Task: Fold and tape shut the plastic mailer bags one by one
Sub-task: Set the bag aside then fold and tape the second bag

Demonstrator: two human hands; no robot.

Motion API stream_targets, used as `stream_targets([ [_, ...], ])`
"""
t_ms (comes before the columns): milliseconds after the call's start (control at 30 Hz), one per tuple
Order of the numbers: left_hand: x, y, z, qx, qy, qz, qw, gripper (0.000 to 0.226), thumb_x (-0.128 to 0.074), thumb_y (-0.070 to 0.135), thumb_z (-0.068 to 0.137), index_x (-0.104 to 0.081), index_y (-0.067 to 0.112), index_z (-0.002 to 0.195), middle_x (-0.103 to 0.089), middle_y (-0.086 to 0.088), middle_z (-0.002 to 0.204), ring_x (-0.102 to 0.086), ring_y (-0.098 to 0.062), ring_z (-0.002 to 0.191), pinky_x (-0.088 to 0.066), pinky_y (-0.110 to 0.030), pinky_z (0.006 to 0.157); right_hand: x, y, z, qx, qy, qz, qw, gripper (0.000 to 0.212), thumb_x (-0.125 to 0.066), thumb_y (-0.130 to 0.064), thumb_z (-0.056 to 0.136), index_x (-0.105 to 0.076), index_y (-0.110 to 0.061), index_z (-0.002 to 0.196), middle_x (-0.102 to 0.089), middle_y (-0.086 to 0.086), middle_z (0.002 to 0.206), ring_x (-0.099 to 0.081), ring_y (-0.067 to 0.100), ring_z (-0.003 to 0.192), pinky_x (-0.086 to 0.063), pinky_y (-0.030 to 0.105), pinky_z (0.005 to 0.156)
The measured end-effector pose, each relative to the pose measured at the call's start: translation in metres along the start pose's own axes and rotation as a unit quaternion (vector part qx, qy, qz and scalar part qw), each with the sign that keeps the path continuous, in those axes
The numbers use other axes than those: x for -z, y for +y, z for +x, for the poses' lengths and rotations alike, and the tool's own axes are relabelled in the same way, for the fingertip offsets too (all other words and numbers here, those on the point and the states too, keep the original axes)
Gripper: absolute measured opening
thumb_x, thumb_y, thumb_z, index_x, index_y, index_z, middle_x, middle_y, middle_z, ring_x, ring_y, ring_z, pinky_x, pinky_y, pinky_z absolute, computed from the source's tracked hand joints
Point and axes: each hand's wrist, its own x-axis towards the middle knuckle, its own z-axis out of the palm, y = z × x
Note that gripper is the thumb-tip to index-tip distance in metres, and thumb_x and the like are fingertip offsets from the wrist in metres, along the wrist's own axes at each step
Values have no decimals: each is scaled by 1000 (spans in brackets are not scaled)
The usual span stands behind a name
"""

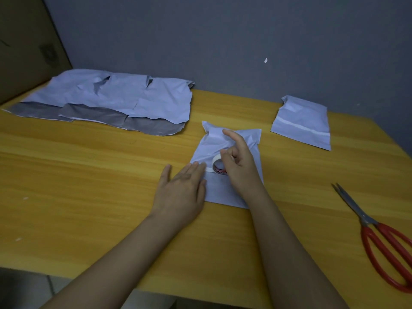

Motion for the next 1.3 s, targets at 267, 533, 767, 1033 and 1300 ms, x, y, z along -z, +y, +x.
stream_targets([
  [267, 2, 1, 4, -32, -13, 90, 995, 92, 21, 42, 72, -25, 22, 149, -24, 1, 156, -21, -8, 143, 2, -43, 116, -1, 0, -1, -19, 9, 9, 1000, 36, -44, -6, 99, -47, -24, 130, -36, -15, 47, -36, 2, 46, -33, 14, 50],
  [533, 11, 7, 10, -68, -15, 164, 984, 52, -17, 32, 102, -31, 9, 147, -20, -8, 157, -15, -21, 145, 1, -45, 116, -1, -1, -1, -17, 12, 24, 1000, 36, -44, -6, 99, -48, -30, 125, -33, -12, 49, -33, 4, 46, -33, 14, 48],
  [767, -2, -2, 22, -88, 81, 34, 992, 52, -26, 33, 90, -67, 3, 79, -60, -14, 86, -59, -32, 80, -54, -39, 62, -1, 0, -2, -19, 8, 29, 999, 38, -45, -8, 99, -48, -40, 118, -33, -13, 50, -33, 3, 46, -33, 14, 48],
  [1033, -7, 2, 19, -93, 119, 76, 986, 41, -33, 32, 87, -67, 12, 75, -59, -6, 69, -55, -24, 53, -39, -27, 42, 0, 0, -1, -28, 8, 30, 999, 35, -45, -6, 98, -48, -28, 125, -36, -15, 47, -36, 1, 45, -34, 12, 49],
  [1300, -7, 3, 19, -95, 115, 61, 987, 43, -32, 32, 87, -68, 10, 80, -60, -9, 86, -58, -27, 76, -48, -34, 67, 3, 1, 2, -31, 6, 11, 999, 30, -50, -7, 96, -54, -22, 122, -34, -12, 49, -34, 3, 46, -34, 15, 49],
])
